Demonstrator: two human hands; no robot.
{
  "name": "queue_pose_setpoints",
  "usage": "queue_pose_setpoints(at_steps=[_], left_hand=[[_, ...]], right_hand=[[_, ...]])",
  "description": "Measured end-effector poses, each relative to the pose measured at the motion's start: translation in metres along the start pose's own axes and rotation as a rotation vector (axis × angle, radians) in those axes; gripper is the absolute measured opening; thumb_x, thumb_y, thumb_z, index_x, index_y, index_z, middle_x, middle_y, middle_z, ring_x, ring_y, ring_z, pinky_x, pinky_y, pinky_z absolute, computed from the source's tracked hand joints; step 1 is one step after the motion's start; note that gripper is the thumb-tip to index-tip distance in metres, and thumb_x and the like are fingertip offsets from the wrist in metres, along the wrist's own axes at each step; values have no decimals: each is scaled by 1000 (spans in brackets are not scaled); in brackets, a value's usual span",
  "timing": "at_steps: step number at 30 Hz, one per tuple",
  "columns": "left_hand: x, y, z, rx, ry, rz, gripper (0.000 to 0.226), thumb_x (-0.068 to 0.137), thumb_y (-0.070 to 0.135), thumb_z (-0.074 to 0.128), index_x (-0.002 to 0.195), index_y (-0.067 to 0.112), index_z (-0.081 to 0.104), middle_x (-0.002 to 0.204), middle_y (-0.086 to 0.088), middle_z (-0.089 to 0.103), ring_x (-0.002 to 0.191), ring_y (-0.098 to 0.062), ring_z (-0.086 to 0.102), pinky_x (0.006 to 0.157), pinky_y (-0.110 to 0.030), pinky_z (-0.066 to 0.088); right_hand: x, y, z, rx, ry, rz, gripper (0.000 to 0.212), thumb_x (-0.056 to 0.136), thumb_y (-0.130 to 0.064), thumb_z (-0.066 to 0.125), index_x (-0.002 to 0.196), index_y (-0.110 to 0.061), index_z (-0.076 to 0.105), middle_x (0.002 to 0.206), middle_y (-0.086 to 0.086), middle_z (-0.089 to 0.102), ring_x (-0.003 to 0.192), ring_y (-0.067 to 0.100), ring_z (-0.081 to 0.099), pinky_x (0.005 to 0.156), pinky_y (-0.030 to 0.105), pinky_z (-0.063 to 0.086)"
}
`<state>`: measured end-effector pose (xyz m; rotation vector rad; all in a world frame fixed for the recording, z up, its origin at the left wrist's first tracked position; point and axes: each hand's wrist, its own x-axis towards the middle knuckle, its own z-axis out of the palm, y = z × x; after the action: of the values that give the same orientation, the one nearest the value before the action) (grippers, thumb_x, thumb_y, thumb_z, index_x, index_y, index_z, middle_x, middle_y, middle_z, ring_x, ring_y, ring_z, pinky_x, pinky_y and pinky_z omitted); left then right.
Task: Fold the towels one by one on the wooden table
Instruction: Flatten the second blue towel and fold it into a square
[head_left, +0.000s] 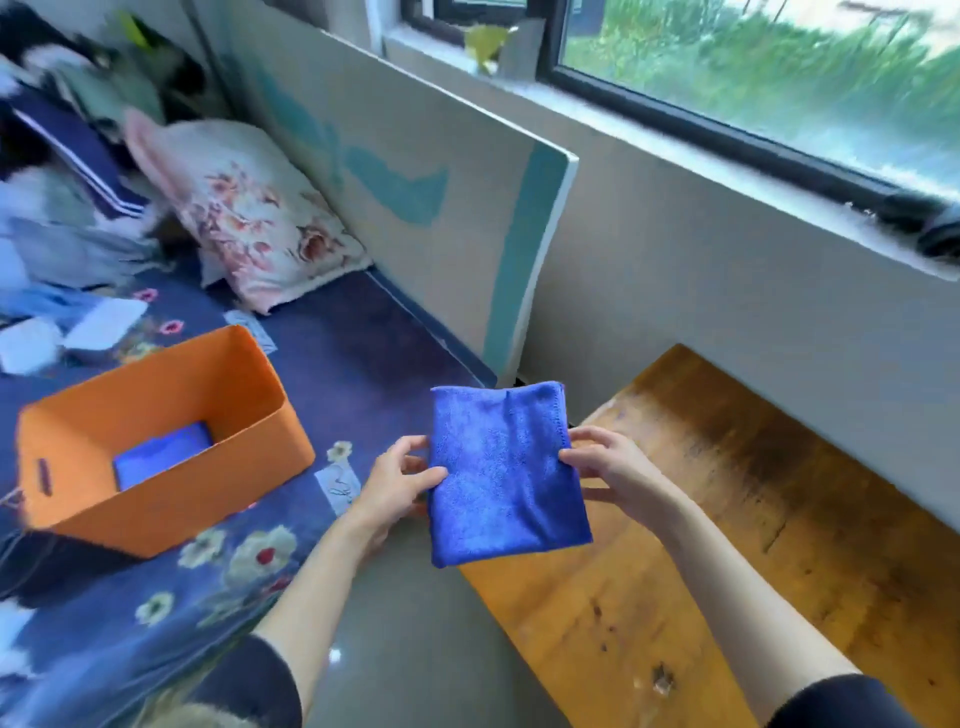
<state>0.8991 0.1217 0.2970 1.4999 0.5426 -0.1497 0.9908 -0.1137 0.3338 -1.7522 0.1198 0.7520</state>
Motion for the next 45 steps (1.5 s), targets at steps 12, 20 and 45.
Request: queue_pose_setpoints(at_steps=[12, 20, 45], left_hand=[[-42, -27, -259, -120, 398, -29, 30, 88, 1, 56, 113, 18, 51, 107, -7, 57, 84, -20, 57, 52, -21, 45], [8, -37, -343, -94, 518, -131, 29, 87, 3, 60, 111, 15, 52, 102, -11, 56, 87, -25, 58, 71, -34, 50], [281, -177, -431, -59, 616, -561, 30, 86, 7, 59, 112, 18, 52, 81, 1, 58, 79, -19, 57, 62, -29, 46]], right_hand=[[78, -67, 289, -260, -238, 1, 18, 81, -7, 60, 95, -18, 57, 78, 0, 62, 62, 10, 56, 51, 19, 46], [150, -101, 377, -386, -318, 24, 19, 83, -3, 58, 96, -16, 56, 86, 4, 58, 65, 13, 54, 52, 22, 49], [434, -25, 553, -1007, -307, 112, 45, 82, -8, 47, 127, -9, 44, 120, 15, 57, 110, 38, 53, 74, 30, 39]])
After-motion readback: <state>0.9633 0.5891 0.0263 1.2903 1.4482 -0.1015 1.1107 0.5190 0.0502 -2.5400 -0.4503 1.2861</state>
